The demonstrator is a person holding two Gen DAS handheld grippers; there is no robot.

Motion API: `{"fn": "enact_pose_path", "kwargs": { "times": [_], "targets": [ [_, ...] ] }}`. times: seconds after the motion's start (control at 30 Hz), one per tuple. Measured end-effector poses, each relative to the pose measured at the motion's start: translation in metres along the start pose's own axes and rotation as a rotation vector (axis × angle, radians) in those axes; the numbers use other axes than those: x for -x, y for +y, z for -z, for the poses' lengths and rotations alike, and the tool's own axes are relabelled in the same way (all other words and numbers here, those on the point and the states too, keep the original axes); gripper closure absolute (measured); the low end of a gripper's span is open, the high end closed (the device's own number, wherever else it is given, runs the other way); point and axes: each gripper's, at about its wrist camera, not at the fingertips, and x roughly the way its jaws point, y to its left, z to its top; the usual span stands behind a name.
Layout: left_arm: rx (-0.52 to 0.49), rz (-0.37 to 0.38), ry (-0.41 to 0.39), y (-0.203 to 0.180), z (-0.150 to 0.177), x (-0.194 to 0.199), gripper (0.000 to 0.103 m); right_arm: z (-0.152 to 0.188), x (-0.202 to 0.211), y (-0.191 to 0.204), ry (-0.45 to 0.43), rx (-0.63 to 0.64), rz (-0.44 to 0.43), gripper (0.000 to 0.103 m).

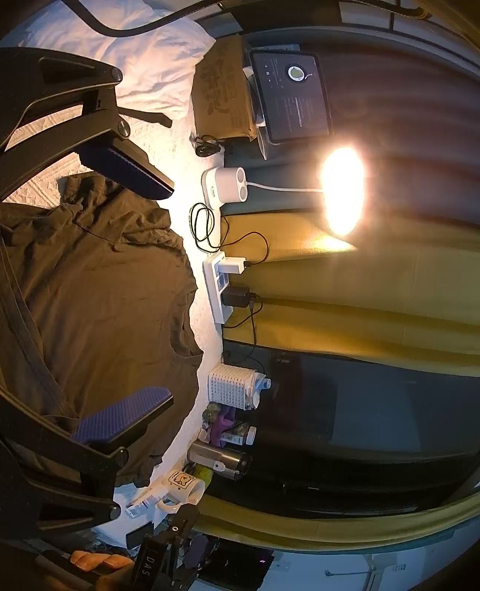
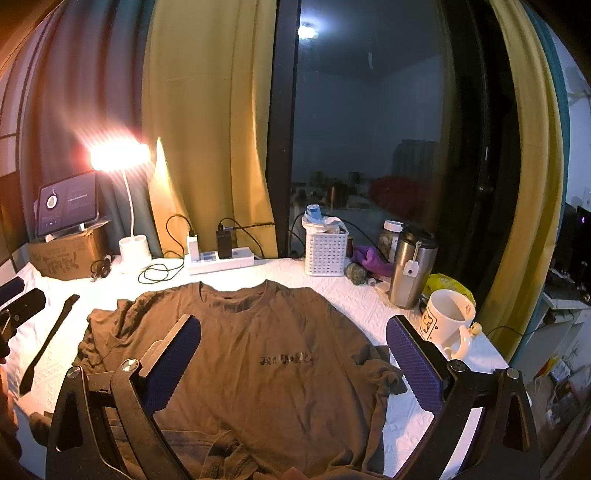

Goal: Fold small clothes

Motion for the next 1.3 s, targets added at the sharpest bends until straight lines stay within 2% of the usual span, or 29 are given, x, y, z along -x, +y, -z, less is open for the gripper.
{"fn": "enact_pose_path", "kwargs": {
  "times": [1.03, 1.3],
  "targets": [
    [0.001, -0.002, 0.002, 0.003, 0.001, -0.001, 0.003, 0.001, -0.004, 0.000, 0.002, 0.003, -0.002, 0.002],
    [0.002, -0.001, 0.030, 0.000, -0.007, -0.017, 0.003, 0.002, -0.012, -0.005, 0.023, 0.001, -0.004, 0.002]
  ]
}}
